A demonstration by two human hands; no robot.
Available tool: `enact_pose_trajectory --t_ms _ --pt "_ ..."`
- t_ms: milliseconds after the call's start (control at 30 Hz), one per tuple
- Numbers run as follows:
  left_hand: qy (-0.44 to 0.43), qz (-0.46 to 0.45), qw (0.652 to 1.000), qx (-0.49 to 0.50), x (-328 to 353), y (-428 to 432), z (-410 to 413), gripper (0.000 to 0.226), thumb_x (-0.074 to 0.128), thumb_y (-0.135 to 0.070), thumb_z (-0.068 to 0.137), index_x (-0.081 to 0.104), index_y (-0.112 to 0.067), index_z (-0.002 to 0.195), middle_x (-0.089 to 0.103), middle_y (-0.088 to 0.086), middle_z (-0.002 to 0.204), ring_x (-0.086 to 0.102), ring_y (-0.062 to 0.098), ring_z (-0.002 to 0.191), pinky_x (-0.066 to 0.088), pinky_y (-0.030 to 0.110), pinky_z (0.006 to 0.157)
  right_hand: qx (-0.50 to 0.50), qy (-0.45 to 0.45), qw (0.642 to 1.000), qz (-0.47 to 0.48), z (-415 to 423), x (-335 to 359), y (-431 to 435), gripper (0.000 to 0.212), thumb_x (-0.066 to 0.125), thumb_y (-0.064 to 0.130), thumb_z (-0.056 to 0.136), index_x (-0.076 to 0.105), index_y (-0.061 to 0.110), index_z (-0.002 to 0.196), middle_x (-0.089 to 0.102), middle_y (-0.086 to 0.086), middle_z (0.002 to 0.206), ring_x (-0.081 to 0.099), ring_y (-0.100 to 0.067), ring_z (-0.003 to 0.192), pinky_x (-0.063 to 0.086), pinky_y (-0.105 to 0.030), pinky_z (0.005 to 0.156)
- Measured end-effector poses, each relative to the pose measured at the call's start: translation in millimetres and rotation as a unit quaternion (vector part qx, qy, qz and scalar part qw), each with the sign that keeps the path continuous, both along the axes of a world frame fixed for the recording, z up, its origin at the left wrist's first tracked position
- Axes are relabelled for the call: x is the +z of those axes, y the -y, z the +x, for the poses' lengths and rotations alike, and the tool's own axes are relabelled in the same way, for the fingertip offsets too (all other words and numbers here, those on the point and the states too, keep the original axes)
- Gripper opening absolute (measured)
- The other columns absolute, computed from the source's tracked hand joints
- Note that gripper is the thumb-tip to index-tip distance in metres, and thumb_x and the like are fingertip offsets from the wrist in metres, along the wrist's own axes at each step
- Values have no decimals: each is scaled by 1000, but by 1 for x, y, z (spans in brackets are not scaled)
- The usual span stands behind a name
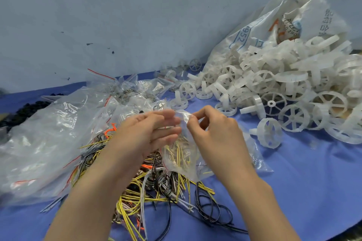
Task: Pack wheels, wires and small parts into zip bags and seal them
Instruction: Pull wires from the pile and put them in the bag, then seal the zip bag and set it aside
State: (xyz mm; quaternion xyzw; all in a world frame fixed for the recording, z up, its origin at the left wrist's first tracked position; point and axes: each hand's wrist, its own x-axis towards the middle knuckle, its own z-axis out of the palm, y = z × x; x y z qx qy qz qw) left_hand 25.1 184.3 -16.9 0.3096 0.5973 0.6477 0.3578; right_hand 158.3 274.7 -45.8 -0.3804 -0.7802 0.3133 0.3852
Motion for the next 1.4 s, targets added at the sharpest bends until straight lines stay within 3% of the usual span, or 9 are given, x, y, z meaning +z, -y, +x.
enact_pose_trajectory --t_ms 167,300,400,567,733,833,1067,1233,1400 --pt "-131 -69 971 188 8 -6 -70 16 48 -11 100 63 -11 95 71 10 98 70 22 94 59 29 79 15 20 1000 -10 -8 -3 -2 20 50 44 93 56 31 80 64 12 75 58 -14 67 39 -32 57" --pt "-212 -234 929 195 -14 -25 -117 18 43 -5 98 50 -13 82 52 15 93 59 29 93 53 43 95 20 17 1000 -17 -10 -3 -3 19 50 45 93 56 32 81 64 12 75 58 -15 66 39 -31 57" --pt "-250 -310 900 178 -29 -34 -133 11 47 -6 98 54 0 104 59 23 99 62 34 92 53 48 94 20 12 1000 -18 -10 -3 -4 20 50 45 94 56 32 80 64 13 75 58 -13 66 38 -30 57" --pt "-223 -313 907 174 -41 -41 -147 40 56 -5 95 48 2 134 61 19 105 63 30 95 57 43 86 22 9 1000 -19 -9 -2 -6 21 50 45 94 56 31 80 63 13 74 58 -13 67 38 -31 57" --pt "-207 -313 904 205 -42 -46 -155 34 51 -11 99 48 6 129 60 20 94 60 28 78 56 36 65 17 8 1000 -17 -6 -1 -8 21 51 44 94 56 31 79 63 13 73 56 -10 65 35 -30 54" --pt "-258 -308 885 236 -36 -50 -167 22 45 -15 102 53 -2 117 59 16 81 59 27 64 58 45 76 21 7 1000 -21 -6 -1 -10 21 51 44 94 56 30 78 63 13 72 56 -10 65 36 -30 54" --pt "-473 -285 817 167 -29 -81 -193 31 44 -19 103 55 -10 130 59 12 127 59 17 85 50 32 75 44 11 999 -30 -15 1 -26 20 51 42 94 58 29 80 63 11 76 57 -13 70 46 -33 62" --pt "-499 -341 789 111 -34 -113 -211 43 52 -17 100 47 -8 141 51 15 143 50 33 128 40 41 104 47 8 998 -33 -20 -2 -35 20 51 42 93 58 30 79 62 12 74 56 -10 67 42 -31 59" --pt "-492 -366 782 109 -40 -132 -222 35 58 -19 98 58 -9 131 59 15 130 56 31 115 45 42 99 56 1 998 -33 -23 -4 -40 20 51 43 92 57 30 78 62 12 73 56 -9 65 39 -31 58"
